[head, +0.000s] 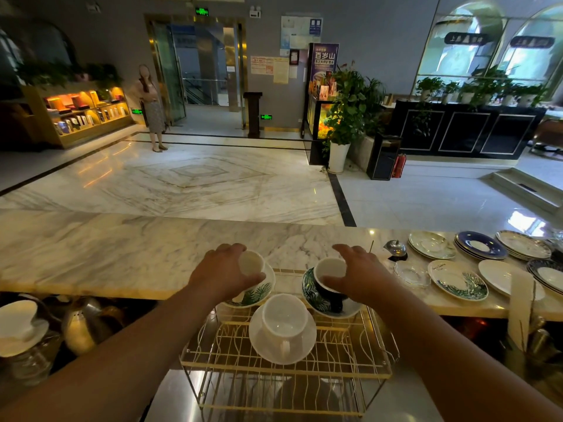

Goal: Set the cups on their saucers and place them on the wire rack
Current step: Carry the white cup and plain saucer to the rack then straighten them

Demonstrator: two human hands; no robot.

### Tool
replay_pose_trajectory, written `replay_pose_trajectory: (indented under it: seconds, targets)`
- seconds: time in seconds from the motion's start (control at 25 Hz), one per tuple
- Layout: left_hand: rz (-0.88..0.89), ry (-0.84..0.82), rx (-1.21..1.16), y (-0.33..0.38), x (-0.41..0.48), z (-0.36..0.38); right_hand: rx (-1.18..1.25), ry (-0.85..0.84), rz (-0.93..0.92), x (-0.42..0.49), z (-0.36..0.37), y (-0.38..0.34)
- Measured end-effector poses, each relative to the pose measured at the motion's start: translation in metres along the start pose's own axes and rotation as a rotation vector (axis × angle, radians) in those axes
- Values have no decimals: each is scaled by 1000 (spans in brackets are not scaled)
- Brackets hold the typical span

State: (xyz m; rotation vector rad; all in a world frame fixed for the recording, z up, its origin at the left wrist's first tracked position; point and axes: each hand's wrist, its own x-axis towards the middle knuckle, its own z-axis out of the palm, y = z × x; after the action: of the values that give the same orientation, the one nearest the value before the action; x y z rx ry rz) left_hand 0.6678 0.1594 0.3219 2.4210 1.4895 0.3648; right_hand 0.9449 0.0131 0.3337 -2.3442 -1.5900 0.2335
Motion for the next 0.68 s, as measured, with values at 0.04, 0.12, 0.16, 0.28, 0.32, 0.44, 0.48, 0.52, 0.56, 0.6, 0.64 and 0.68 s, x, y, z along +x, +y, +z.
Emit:
replay_pose_trajectory:
  seconds: [0.04, 0.12, 0.16, 0.28, 0.32, 0.44, 0.48, 0.52, 0.56, 0.6, 0.64, 0.68]
  targets:
    - [-17, -30, 29, 6, 7, 3, -44, -65, 4, 7, 2, -1]
    - [-42, -54, 84, 10, 17, 7, -88, -141, 18, 18, 9, 1]
    - [-52, -71, 100, 10, 21, 8, -84, -162, 27, 21, 12, 2]
    - [-74, -120, 121, 8, 29, 6, -76, -170, 34, 25, 14, 4]
    - [-72, -121, 138, 8, 29, 6, -78, -164, 35, 26, 15, 4]
    - [-59, -107, 153, 9, 31, 8, -76, -153, 33, 27, 15, 4]
    - [-55, -106, 151, 9, 31, 8, -80, -155, 25, 28, 16, 4]
    - [-53, -110, 152, 9, 31, 8, -86, -162, 19, 28, 16, 4]
    - [-51, -116, 156, 9, 31, 8, -89, -171, 18, 28, 15, 3]
    - [-53, -121, 158, 9, 30, 7, -89, -183, 24, 28, 13, 2]
    - [-55, -119, 160, 11, 28, 6, -85, -190, 30, 26, 11, 0]
    - [-48, -100, 160, 12, 24, 3, -84, -181, 29, 22, 7, -3]
